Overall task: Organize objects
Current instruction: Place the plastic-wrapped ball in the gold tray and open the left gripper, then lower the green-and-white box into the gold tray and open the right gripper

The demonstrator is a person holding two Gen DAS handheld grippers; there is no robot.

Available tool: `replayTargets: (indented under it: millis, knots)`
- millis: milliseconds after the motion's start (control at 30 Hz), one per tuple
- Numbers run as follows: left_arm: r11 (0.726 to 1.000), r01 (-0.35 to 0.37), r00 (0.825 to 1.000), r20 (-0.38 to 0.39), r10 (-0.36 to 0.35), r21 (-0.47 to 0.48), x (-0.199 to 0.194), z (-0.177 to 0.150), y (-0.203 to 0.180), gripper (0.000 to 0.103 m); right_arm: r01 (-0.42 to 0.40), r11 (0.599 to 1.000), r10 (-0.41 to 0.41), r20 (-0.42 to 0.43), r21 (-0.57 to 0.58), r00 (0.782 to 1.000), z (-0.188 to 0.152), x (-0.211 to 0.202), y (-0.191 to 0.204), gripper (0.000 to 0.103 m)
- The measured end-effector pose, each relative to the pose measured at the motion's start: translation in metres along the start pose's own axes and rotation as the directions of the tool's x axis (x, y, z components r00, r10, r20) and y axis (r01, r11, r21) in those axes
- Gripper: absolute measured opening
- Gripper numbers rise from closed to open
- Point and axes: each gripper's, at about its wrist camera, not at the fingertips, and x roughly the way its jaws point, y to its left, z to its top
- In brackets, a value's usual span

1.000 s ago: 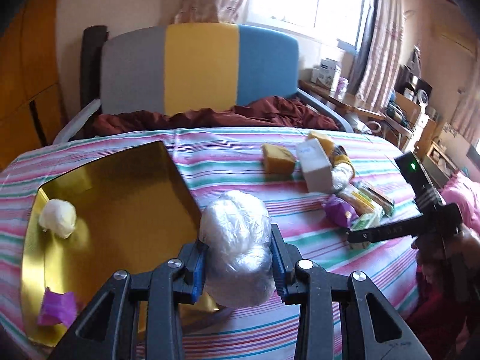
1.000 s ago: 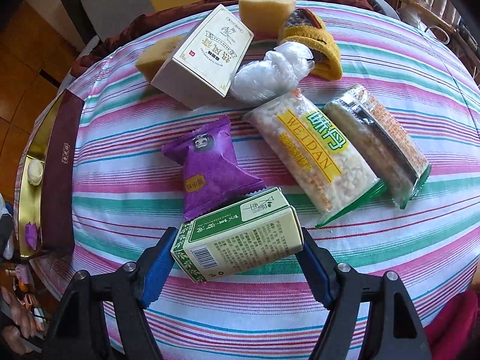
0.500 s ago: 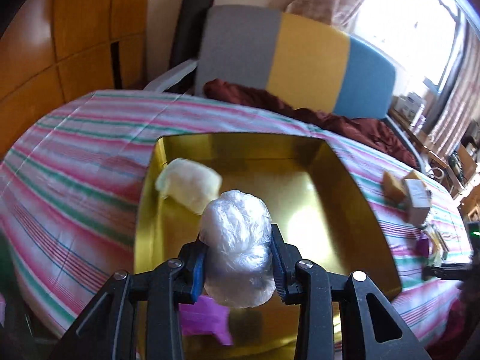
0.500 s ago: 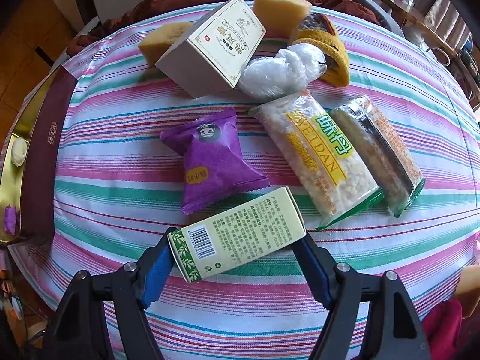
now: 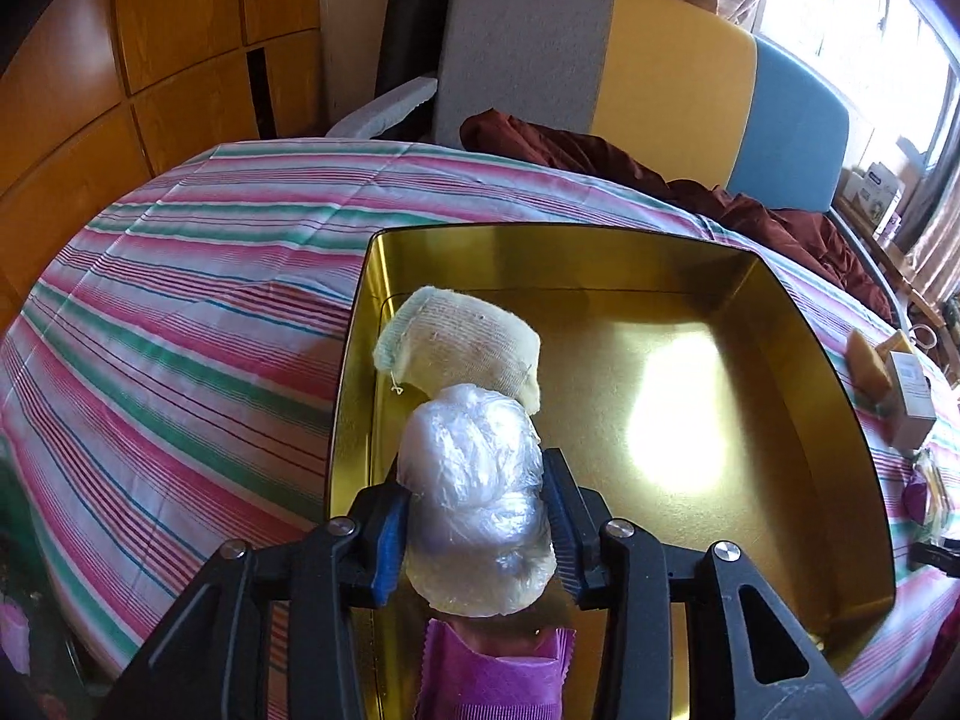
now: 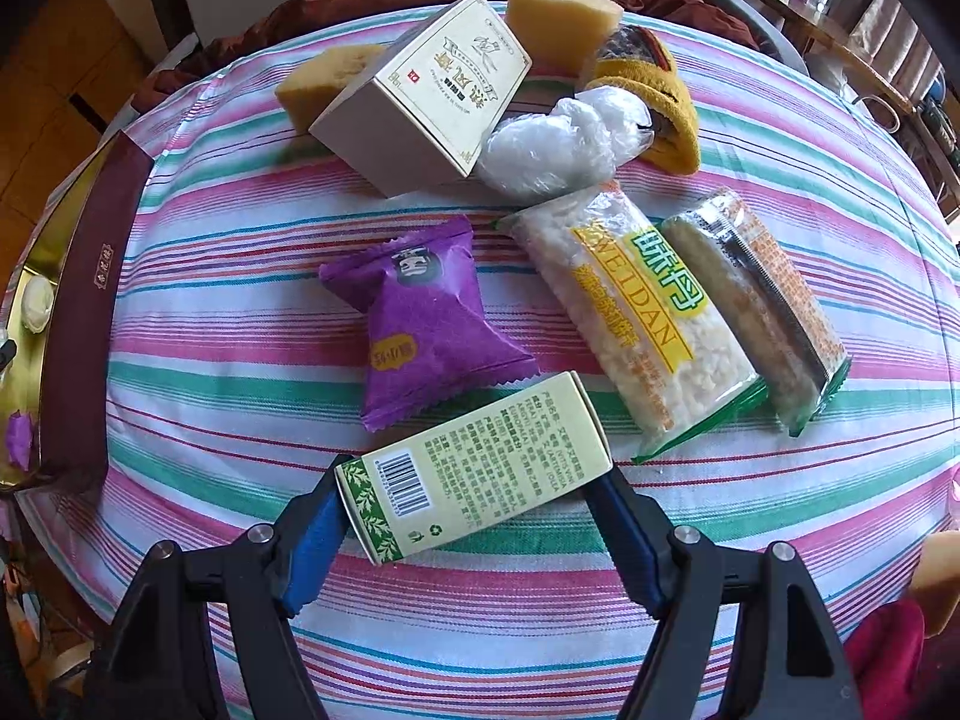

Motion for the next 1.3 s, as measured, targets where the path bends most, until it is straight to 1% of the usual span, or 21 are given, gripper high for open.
replayTargets:
  millis: [100,167,300,433,567,700,800,833,867,900,1000,1100,1200,1300]
  knots:
    - [1.0,-0.008,1.0,0.012,0.008,0.005,-0.003,-0.003,0.0,0.056,0.002,1.0,-0.002,0.0,-0.002,1.0,0.001,0.0,-0.001,0.078]
    - [1.0,-0.012,1.0,0.024,0.012,0.009,-0.007,-0.004,-0.001,0.059,0.002,1.0,-0.002,0.0,-0.002,1.0,0.001,0.0,-0.001,0.078]
    - [1.0,-0.018,0.997,0.073,0.017,0.008,-0.025,-0.008,-0.001,0.059,0.005,1.0,-0.005,0.001,-0.004,1.0,0.001,0.001,-0.001,0.078]
    - [1.0,-0.018,0.993,0.118,0.021,-0.025,-0.047,-0.017,0.002,0.06,0.003,1.0,-0.003,0.004,-0.004,1.0,0.002,0.001,-0.001,0.078]
    - [0.999,-0.019,0.99,0.141,0.026,-0.048,-0.065,-0.03,0.007,0.06,-0.046,0.999,0.046,0.01,-0.01,0.999,0.0,-0.003,0.002,0.078]
    - [0.998,-0.022,0.989,0.146,0.03,-0.053,-0.075,-0.041,0.007,0.06,-0.076,0.996,0.078,0.031,-0.052,0.997,-0.008,-0.013,0.016,0.078]
    - [0.998,-0.021,0.988,0.15,0.029,-0.058,-0.082,-0.048,0.008,0.06,-0.101,0.991,0.107,0.063,-0.092,0.992,-0.019,-0.027,0.041,0.077]
    - [0.998,-0.019,0.988,0.154,0.028,-0.06,-0.084,-0.049,0.008,0.06,-0.111,0.988,0.119,0.078,-0.106,0.99,-0.02,-0.033,0.046,0.077]
    - [0.998,-0.019,0.987,0.157,0.028,-0.06,-0.086,-0.05,0.008,0.06,-0.121,0.985,0.133,0.096,-0.12,0.986,-0.016,-0.035,0.061,0.077]
    - [0.998,-0.018,0.987,0.159,0.027,-0.059,-0.087,-0.051,0.008,0.061,-0.132,0.982,0.148,0.115,-0.136,0.982,-0.017,-0.043,0.066,0.078]
    - [0.998,-0.014,0.986,0.167,0.024,-0.062,-0.091,-0.055,0.008,0.061,-0.16,0.968,0.193,0.168,-0.193,0.967,-0.012,-0.06,0.104,0.078]
    - [0.998,-0.01,0.985,0.171,0.021,-0.063,-0.094,-0.058,0.009,0.061,-0.188,0.947,0.244,0.202,-0.26,0.948,-0.009,-0.078,0.14,0.078]
    - [0.998,-0.008,0.985,0.17,0.018,-0.062,-0.096,-0.061,0.009,0.061,-0.221,0.918,0.302,0.219,-0.33,0.928,-0.007,-0.093,0.175,0.077]
    - [0.998,-0.006,0.986,0.169,0.017,-0.066,-0.098,-0.065,0.011,0.061,-0.24,0.889,0.337,0.203,-0.389,0.919,-0.003,-0.092,0.214,0.078]
